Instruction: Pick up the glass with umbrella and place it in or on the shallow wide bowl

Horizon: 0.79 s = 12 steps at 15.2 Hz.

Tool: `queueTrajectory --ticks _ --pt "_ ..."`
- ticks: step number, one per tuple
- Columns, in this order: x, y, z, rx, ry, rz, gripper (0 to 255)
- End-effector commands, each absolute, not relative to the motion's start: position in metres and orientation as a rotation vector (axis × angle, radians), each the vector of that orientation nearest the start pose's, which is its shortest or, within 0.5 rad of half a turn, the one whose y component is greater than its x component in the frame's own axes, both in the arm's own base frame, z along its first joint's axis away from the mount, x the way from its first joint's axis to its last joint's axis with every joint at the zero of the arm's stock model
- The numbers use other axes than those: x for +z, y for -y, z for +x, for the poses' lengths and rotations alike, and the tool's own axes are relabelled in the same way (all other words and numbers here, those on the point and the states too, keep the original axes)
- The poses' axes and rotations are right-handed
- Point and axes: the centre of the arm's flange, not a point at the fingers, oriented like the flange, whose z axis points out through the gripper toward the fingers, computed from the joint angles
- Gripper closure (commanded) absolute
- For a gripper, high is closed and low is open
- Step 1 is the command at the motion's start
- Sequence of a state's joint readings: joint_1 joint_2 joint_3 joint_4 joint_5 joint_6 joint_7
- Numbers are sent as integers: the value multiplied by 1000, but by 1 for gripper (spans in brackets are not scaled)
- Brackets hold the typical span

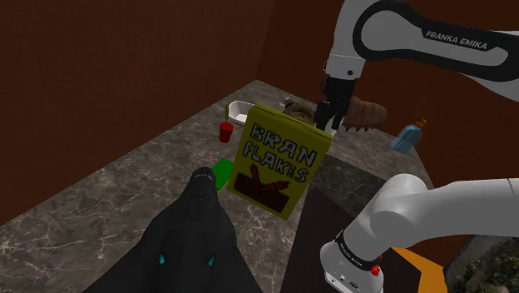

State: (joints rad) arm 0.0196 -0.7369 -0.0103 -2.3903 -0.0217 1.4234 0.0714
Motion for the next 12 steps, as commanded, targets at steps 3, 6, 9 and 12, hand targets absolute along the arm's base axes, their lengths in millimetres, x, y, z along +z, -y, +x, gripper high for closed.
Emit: queueTrajectory --ticks 3,6,9,12 --pt "537 -2 320 337 -78 -3146 0" --pt "520 -7 352 299 -54 -3149 0" --pt "504 -12 384 261 -30 -3151 0" --pt "488 -17 416 222 -7 -3153 0"
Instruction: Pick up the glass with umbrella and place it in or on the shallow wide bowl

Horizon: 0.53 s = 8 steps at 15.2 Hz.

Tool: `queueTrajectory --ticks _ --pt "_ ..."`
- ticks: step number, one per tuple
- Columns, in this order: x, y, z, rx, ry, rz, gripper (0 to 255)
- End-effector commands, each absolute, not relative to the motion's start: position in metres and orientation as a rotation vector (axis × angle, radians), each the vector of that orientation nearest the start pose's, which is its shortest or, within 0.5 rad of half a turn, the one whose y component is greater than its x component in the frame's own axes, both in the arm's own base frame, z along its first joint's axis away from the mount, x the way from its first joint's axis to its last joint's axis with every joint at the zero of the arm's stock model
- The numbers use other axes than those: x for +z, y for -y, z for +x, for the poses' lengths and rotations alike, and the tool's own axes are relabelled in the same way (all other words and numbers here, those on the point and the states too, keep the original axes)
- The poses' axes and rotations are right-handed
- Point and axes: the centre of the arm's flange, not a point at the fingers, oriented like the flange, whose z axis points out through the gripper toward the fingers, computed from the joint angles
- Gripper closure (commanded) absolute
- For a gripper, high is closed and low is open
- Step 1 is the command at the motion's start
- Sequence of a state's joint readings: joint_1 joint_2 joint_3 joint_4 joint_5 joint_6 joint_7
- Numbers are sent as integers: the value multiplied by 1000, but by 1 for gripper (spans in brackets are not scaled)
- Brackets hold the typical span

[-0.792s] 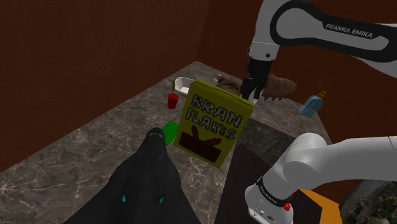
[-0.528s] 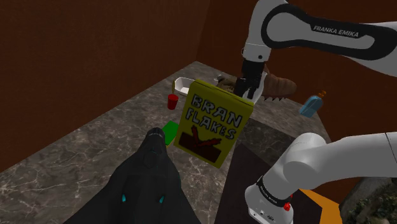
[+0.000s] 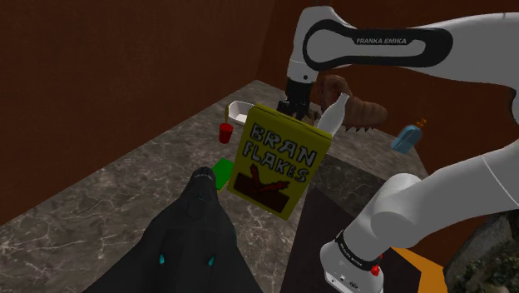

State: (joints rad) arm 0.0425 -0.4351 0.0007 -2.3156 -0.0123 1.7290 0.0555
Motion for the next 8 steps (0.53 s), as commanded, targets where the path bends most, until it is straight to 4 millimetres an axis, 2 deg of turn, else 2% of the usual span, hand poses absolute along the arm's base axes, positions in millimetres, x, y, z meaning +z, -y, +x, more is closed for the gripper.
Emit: queueTrajectory --ticks 1,8 --pt "483 -19 426 210 1 -3153 0" --pt "451 -35 502 121 56 -3154 0"
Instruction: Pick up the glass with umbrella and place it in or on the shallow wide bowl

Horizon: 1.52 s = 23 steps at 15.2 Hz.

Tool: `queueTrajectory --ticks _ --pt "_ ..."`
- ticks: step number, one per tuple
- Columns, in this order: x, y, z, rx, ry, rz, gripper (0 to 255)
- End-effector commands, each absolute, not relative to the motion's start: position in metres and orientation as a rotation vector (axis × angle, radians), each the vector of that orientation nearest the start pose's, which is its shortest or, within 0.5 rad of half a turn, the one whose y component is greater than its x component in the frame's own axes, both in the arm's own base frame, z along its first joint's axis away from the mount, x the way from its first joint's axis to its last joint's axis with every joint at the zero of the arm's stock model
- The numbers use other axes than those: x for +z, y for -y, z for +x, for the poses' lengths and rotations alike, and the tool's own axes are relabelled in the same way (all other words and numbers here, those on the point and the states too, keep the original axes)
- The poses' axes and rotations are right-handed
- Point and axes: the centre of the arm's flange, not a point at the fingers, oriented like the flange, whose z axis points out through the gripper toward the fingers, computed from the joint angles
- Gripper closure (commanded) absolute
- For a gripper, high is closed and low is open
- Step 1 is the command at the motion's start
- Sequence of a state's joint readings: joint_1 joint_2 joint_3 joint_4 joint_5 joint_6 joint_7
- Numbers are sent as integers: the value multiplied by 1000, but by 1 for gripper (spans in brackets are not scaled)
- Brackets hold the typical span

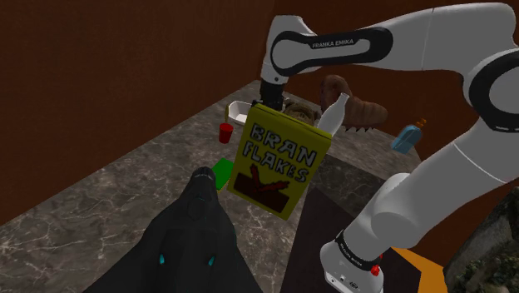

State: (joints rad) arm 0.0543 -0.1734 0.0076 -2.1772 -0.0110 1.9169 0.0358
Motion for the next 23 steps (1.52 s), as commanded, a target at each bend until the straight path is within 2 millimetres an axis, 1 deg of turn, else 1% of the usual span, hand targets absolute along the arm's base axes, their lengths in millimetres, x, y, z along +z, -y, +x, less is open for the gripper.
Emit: queueTrajectory --ticks 1,10,11,17,18,23 --pt "447 -37 513 108 64 -3153 0" --pt "413 -62 613 -6 134 -3149 0" --pt "412 -62 614 -7 135 -3148 0" --pt "381 -62 614 -7 135 -3148 0" --pt "372 -62 614 -7 135 -3148 0" --pt "372 -62 614 -7 135 -3148 0"
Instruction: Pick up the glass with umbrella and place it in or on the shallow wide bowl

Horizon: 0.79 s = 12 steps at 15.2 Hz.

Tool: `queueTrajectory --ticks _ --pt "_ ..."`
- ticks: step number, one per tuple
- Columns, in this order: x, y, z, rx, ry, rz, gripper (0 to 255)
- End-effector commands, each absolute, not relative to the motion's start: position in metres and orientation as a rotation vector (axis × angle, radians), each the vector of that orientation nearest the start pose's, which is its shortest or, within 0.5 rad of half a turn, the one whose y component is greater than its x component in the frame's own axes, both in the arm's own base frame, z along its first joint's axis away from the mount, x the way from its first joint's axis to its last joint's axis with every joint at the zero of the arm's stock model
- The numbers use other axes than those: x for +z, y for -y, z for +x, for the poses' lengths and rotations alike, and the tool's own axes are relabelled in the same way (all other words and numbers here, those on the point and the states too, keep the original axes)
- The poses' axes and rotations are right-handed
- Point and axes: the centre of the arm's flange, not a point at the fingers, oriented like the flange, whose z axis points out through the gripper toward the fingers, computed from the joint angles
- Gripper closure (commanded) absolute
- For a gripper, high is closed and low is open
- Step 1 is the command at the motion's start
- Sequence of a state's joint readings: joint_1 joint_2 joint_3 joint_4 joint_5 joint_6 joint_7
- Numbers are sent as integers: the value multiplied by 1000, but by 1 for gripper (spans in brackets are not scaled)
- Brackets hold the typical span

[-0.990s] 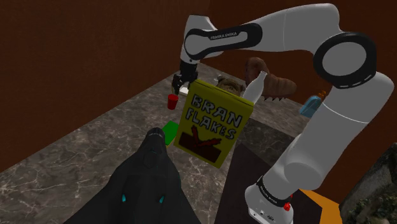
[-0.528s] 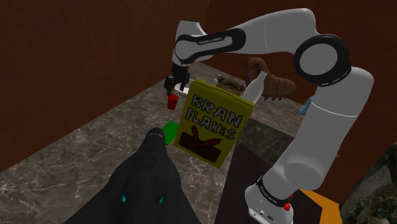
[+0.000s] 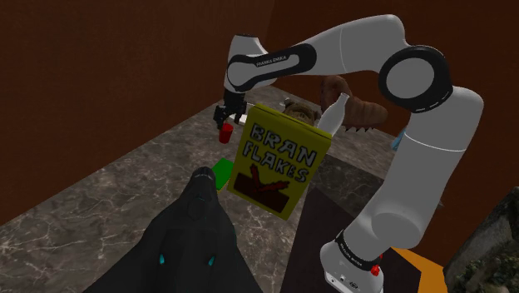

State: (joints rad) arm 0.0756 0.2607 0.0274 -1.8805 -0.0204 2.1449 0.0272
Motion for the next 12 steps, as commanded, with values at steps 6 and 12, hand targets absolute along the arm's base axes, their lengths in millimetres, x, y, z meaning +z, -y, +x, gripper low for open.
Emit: queueTrajectory --ticks 6,12 --pt "372 -62 614 -7 135 -3148 255" --pt "373 -61 615 -7 135 -3148 255"
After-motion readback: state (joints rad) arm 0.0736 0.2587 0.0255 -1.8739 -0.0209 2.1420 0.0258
